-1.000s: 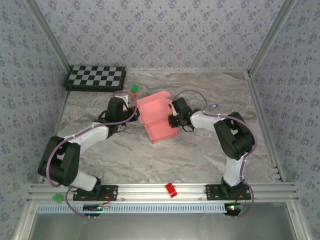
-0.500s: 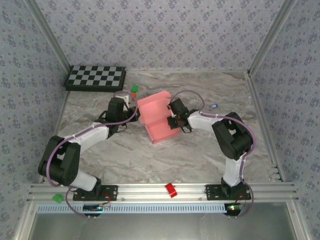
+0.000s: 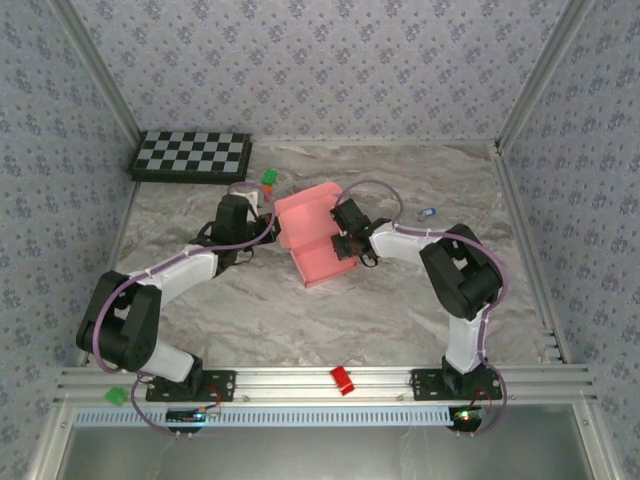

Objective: Fold the paper box

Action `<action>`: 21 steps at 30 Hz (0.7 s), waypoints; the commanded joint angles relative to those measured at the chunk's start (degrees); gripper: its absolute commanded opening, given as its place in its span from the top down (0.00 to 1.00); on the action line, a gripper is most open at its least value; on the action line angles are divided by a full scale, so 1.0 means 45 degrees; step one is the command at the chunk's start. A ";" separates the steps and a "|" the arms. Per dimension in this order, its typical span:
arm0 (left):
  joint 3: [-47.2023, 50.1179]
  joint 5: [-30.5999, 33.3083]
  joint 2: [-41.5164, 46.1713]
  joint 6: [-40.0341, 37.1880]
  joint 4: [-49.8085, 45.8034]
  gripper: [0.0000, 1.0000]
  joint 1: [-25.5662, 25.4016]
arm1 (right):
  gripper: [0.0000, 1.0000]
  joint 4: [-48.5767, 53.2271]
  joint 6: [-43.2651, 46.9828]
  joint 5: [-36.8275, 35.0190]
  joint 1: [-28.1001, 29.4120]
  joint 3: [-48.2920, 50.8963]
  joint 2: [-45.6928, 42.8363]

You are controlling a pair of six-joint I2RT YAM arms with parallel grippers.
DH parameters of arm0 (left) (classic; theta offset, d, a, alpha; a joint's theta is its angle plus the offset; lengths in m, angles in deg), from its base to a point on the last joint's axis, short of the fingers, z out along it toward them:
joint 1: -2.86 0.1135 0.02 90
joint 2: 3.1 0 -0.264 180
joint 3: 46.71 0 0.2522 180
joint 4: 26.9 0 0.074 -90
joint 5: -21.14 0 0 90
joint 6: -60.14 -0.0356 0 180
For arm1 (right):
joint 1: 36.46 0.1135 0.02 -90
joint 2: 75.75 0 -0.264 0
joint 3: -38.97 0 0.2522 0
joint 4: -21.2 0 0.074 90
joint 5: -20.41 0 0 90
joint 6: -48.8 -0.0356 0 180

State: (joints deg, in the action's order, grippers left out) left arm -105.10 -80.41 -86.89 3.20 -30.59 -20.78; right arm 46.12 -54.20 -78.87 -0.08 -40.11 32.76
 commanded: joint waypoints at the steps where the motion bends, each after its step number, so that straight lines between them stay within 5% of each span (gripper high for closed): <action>1: -0.0511 -0.0160 -0.0115 -0.0160 -0.0118 1.00 -0.0001 | 0.90 0.1069 0.0152 -0.0943 0.0038 -0.0215 0.0544; 21: -0.0555 -0.0207 -0.0238 -0.0218 -0.0128 1.00 -0.0001 | 0.90 0.2413 0.1166 -0.1685 0.0322 -0.0560 0.1141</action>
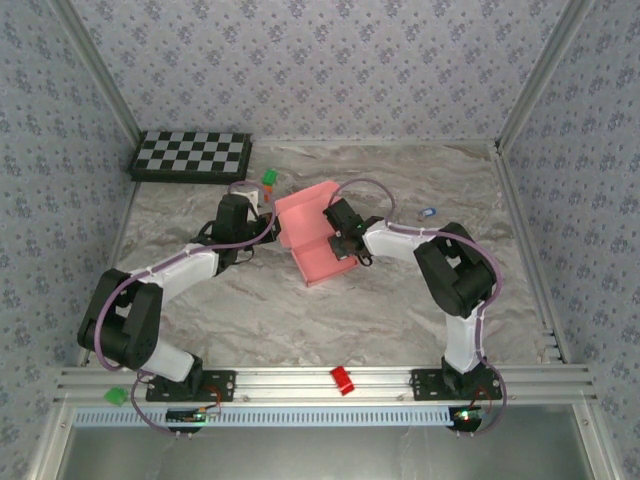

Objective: Fold the paper box

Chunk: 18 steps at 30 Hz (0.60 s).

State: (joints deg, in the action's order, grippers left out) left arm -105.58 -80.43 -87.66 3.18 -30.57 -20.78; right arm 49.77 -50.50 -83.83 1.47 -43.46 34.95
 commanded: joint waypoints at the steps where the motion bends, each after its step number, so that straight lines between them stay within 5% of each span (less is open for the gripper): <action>1: -0.0450 -0.0212 -0.0053 -0.0215 -0.0132 1.00 0.0010 | 0.90 0.1629 0.0366 -0.0620 -0.0027 0.0185 0.0660; 18: -0.0521 -0.0377 -0.0044 -0.0320 -0.0185 1.00 -0.0001 | 0.83 0.1592 0.0008 0.0184 -0.0053 -0.0298 -0.0190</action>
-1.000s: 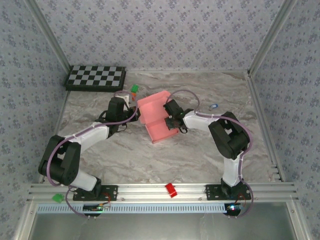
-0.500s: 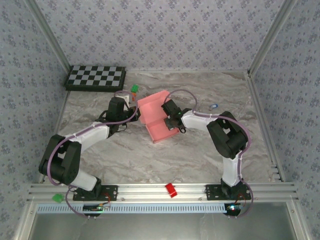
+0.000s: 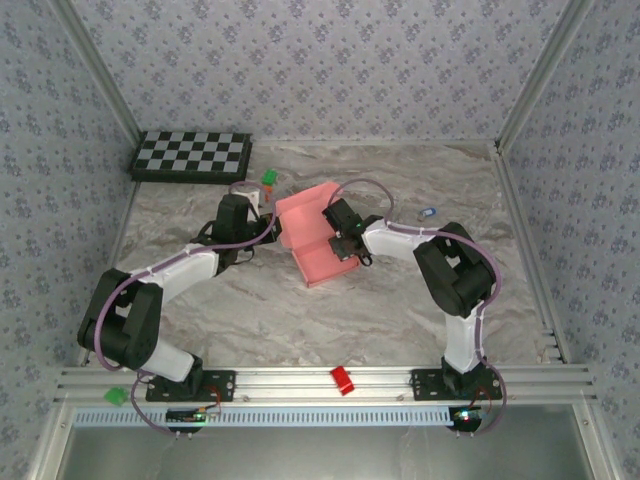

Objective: Fold the paper box

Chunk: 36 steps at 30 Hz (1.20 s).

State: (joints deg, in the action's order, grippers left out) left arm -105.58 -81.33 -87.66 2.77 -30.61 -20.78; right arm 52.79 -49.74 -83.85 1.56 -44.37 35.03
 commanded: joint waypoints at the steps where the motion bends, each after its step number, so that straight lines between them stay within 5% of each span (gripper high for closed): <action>1: -0.0532 -0.0193 -0.0041 -0.0218 -0.0162 1.00 0.0015 | 0.83 0.0889 -0.0202 0.0234 -0.0071 -0.0101 -0.0303; 17: -0.0641 -0.0325 -0.0100 -0.0242 -0.0185 1.00 0.0009 | 0.61 0.1252 -0.0563 0.0745 -0.0177 -0.0280 -0.1097; 36: -0.0739 -0.0525 -0.0388 -0.0151 -0.0045 1.00 0.0007 | 0.69 0.2903 -0.0591 0.0596 0.0045 -0.0217 -0.1588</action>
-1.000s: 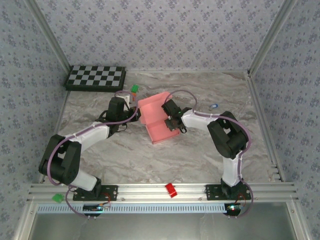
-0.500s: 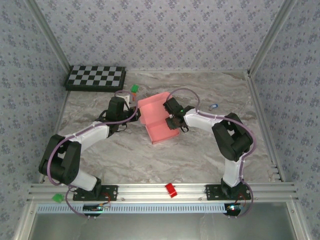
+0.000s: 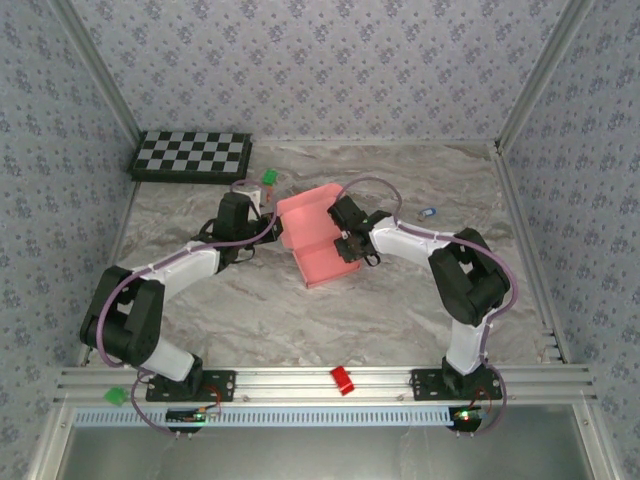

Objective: Fold the paper box

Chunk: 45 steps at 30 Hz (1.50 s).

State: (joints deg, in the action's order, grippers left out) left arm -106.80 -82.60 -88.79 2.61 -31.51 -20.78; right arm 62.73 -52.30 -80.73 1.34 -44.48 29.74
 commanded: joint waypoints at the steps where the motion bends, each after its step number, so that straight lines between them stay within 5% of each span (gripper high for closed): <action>1: -0.0472 -0.0233 -0.0136 -0.0116 0.0150 1.00 0.0010 | 0.71 0.0739 0.0003 -0.0132 0.0108 -0.0196 -0.0415; 25: -0.0477 -0.0276 -0.0218 -0.0087 0.0182 1.00 0.0007 | 0.84 0.1367 0.0143 -0.0570 0.0261 0.0106 -0.0250; 45: -0.0590 -0.0326 -0.0322 -0.0164 0.0111 1.00 0.0000 | 0.86 0.2037 0.0043 -0.1645 0.0622 0.0077 0.0441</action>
State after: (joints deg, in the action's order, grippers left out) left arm -106.93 -84.11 -89.49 2.61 -31.60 -20.78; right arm 67.78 -51.90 -85.71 3.99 -44.42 30.12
